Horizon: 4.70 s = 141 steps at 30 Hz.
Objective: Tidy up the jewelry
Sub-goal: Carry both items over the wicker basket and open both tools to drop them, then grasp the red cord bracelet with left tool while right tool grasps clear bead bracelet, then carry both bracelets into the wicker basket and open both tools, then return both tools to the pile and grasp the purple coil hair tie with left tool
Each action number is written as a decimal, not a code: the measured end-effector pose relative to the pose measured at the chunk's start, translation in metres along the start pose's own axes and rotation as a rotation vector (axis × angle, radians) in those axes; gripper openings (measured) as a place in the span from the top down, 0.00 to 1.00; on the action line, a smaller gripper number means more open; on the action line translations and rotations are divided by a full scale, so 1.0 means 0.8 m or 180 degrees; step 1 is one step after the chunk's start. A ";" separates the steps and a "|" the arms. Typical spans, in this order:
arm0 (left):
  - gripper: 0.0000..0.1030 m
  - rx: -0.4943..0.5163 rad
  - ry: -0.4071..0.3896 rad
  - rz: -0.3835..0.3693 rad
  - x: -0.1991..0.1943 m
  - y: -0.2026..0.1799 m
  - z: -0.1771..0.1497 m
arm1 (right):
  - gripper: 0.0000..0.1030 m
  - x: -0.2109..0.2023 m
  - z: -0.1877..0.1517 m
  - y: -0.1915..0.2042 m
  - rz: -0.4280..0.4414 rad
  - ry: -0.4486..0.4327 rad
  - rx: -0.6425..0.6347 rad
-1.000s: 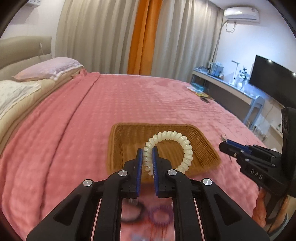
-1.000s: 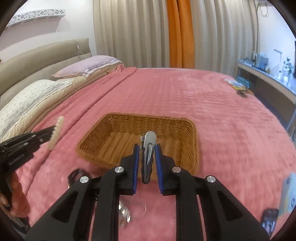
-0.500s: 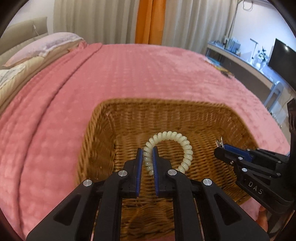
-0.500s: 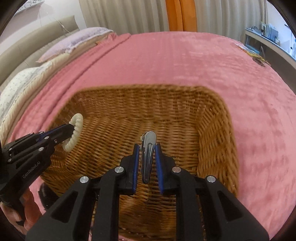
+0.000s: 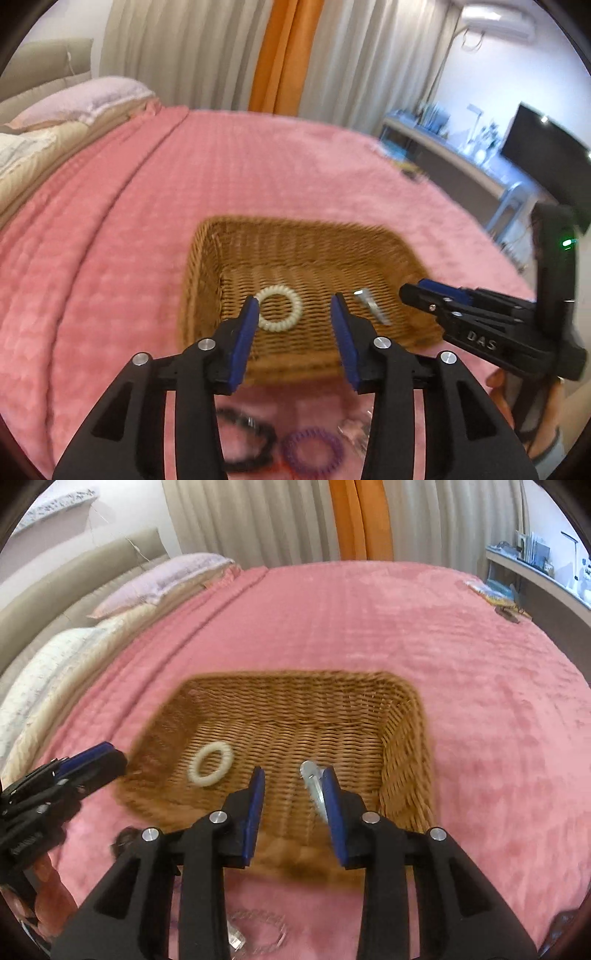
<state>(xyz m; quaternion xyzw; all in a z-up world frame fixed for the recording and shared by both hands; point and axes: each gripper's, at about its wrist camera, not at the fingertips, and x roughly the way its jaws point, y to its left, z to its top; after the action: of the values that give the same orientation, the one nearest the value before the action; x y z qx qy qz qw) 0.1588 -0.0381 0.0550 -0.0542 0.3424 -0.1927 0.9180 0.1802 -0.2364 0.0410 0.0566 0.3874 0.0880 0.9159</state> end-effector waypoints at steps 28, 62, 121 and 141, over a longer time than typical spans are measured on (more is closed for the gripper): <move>0.57 -0.0402 0.0484 0.0050 -0.050 0.062 -0.209 | 0.55 -0.057 -0.240 0.108 0.0169 0.0077 -0.0440; 0.98 0.0048 -0.0195 0.0157 -0.123 0.024 -0.185 | 0.92 -0.104 -0.217 0.100 0.0322 -0.0239 -0.0364; 0.64 0.0096 -0.0320 0.0048 -0.029 0.011 -0.009 | 0.56 -0.038 -0.009 0.011 0.0090 -0.0523 0.0017; 0.64 -0.0247 -0.0070 0.0056 -0.111 0.061 -0.130 | 0.56 -0.091 -0.128 0.046 -0.0017 -0.0323 -0.0103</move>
<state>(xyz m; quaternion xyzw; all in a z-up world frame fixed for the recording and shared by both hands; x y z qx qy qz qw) 0.0452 0.0453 0.0190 -0.0889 0.3400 -0.1706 0.9206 0.0525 -0.2114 0.0270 0.0452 0.3392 0.0889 0.9354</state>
